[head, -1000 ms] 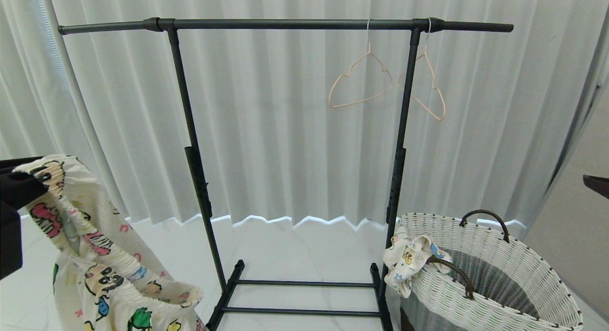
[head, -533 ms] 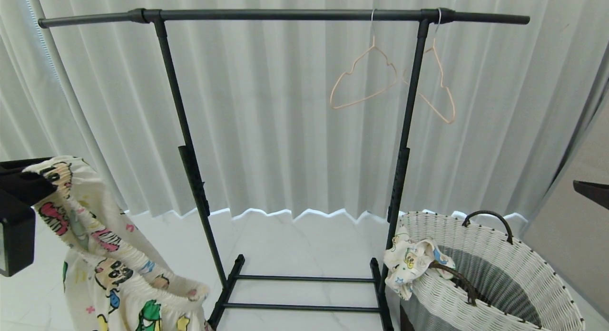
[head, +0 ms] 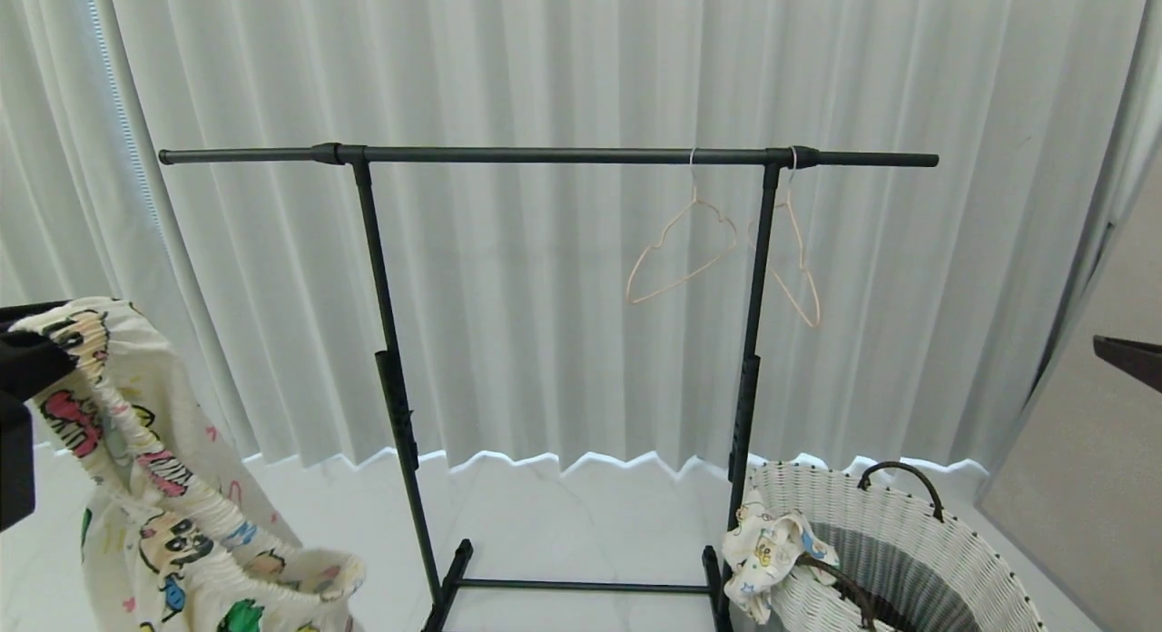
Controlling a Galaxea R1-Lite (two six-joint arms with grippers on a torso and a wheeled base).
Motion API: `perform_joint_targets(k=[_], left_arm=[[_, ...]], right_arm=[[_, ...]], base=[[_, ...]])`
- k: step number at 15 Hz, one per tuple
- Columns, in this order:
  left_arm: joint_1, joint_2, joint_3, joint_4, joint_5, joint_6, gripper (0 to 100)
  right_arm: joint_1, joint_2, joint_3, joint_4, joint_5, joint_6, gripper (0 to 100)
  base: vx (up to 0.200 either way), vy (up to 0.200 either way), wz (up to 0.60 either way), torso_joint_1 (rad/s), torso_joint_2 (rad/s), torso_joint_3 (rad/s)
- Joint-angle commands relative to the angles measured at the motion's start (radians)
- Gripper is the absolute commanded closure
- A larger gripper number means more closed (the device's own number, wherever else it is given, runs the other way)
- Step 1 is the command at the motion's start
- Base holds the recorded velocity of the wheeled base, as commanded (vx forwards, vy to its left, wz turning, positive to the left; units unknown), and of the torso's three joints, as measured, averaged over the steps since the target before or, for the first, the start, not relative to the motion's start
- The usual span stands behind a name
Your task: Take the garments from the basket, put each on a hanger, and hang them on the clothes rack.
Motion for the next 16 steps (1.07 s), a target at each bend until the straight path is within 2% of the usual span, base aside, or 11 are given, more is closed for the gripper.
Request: perform_joint_targets(k=[1,11,14,16], left_arm=[[-0.001,-0.004,-0.001,0.001,0.000,0.001,100],[-0.001,-0.021,-0.007,0.001,0.003,0.005,100],[0.001,-0.024,-0.004,0.001,0.051,0.001,100],[0.001,-0.023,-0.002,0.001,0.055,0.001,100]], right_arm=[[0.000,0.006,0.002,-0.004,0.000,0.001,0],[0.000,0.003,0.031,-0.021,-0.002,0.008,0],[0.000,0.029,0.077,-0.121,0.004,0.007,0],[0.000,0.056,0.086,-0.185,0.004,0.007,0]], base=[[0.000,0.000,0.00,0.398,-0.49,-0.242],[0.000,0.000,0.00,0.278,-0.50,-0.257],[0.000,0.000,0.00,0.121,-0.23,-0.115],[0.200,0.000,0.00,0.027,-0.05,-0.024]])
